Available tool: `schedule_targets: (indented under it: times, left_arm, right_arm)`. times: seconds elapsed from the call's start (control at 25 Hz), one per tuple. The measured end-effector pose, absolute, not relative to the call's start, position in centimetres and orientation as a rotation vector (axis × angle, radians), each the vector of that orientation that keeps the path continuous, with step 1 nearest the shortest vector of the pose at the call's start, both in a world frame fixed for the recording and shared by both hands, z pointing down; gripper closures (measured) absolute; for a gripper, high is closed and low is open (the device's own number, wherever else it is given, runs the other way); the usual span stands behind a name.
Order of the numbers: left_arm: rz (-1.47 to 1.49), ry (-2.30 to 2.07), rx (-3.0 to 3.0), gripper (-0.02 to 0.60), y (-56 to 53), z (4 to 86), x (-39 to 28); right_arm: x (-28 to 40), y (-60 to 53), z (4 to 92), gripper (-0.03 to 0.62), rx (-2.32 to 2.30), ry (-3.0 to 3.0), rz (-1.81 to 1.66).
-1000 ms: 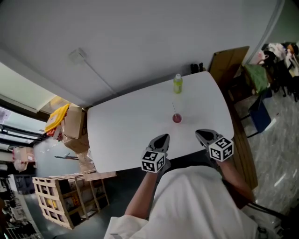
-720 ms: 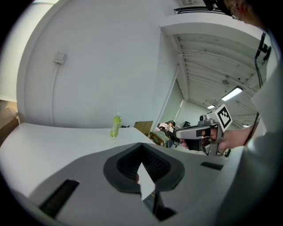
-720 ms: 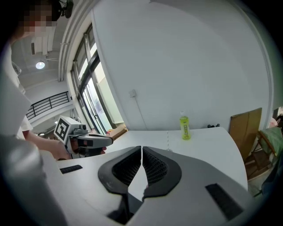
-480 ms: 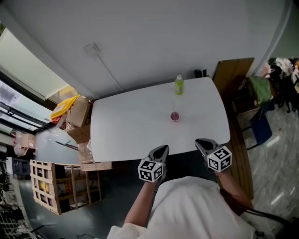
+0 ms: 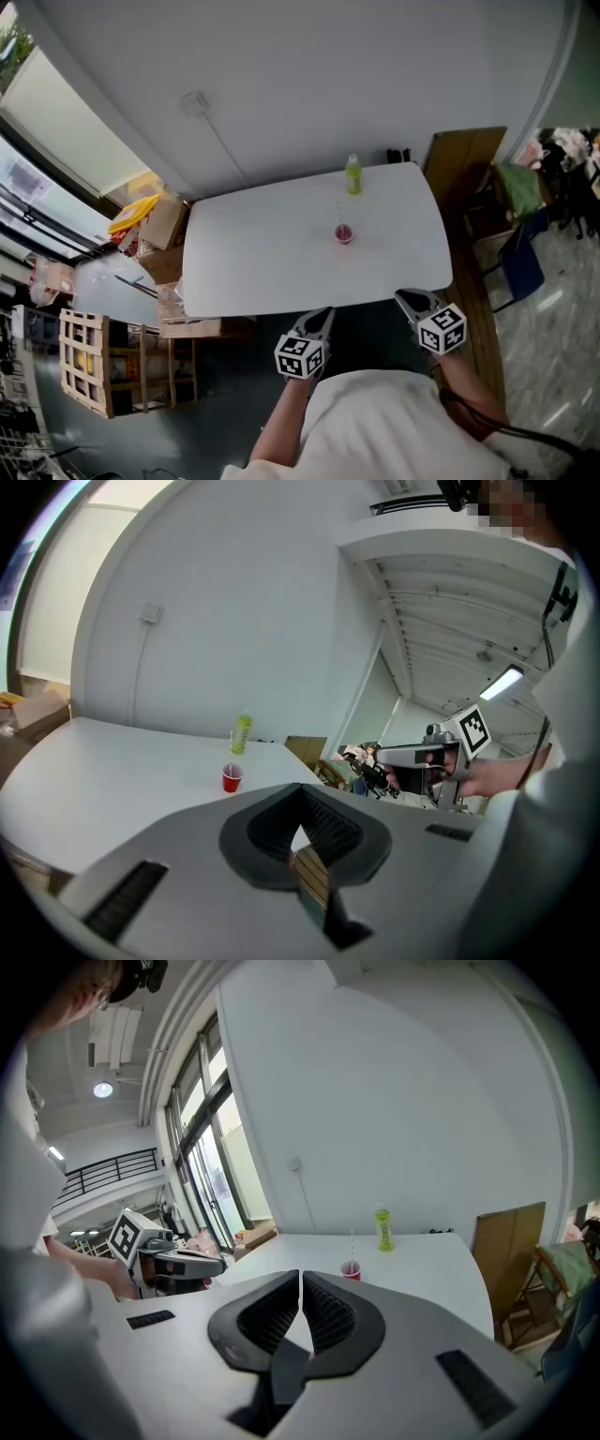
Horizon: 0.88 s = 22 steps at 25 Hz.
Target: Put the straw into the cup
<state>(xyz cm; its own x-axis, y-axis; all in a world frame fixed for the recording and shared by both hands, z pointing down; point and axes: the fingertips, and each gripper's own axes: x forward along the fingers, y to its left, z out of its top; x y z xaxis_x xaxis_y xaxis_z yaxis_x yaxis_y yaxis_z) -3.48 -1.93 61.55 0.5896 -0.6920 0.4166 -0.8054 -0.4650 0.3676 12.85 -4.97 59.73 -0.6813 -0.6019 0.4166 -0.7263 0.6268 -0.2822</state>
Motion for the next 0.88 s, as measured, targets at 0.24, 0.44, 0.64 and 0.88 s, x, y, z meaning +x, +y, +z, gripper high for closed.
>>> schedule_targets:
  times: [0.24, 0.44, 0.64, 0.88]
  left_arm:
    - [0.313, -1.206, 2.305, 0.580, -1.1, 61.2, -3.9]
    - [0.349, -1.190, 2.331, 0.580, -1.1, 60.5, -5.2]
    - [0.388, -1.160, 2.369, 0.580, -1.4, 60.5, -6.8]
    - [0.365, -1.133, 2.387, 0.580, -1.7, 59.5, -8.3]
  right_arm:
    - [12.7, -3.8, 60.0, 0.557, 1.065, -2.575, 0.625]
    - [11.4, -3.8, 59.7, 0.557, 1.088, -2.574, 0.629]
    - [10.1, -3.8, 59.7, 0.558, 1.148, -2.567, 0.618]
    - [9.2, -3.7, 59.1, 0.559, 1.198, -2.575, 0.606]
